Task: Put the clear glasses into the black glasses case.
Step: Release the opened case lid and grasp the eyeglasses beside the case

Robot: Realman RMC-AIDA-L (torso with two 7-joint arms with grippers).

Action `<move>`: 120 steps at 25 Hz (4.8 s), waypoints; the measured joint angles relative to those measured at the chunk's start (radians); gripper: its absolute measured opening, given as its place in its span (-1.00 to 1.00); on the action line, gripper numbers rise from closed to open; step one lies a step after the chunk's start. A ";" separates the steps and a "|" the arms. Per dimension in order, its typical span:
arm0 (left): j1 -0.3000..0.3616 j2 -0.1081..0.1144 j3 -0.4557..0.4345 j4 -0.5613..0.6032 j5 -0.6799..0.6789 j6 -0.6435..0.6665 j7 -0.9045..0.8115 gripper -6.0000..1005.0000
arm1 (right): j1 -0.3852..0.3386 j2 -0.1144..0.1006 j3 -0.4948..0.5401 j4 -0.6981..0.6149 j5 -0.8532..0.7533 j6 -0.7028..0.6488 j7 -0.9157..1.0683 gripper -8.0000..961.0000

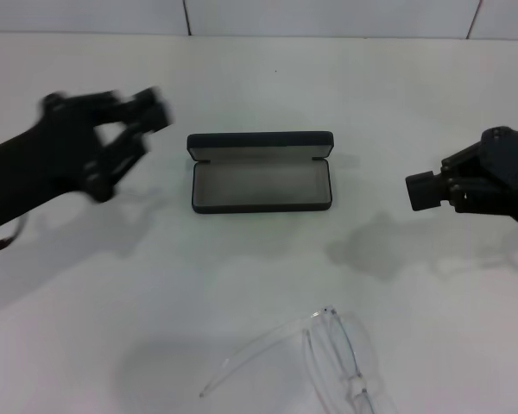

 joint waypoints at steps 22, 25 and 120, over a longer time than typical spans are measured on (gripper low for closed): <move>0.164 -0.007 -0.139 0.038 0.115 0.071 -0.010 -0.41 | 0.437 0.055 -0.134 -0.077 -0.550 -0.157 0.488 -0.76; 0.161 -0.007 -0.139 0.036 0.116 0.071 -0.010 -0.41 | 0.467 0.047 -0.094 -0.014 -0.550 -0.147 0.481 -0.76; 0.056 -0.006 -0.141 -0.081 0.118 0.061 0.094 -0.41 | 0.664 0.071 -0.716 0.531 -0.389 0.236 0.734 0.26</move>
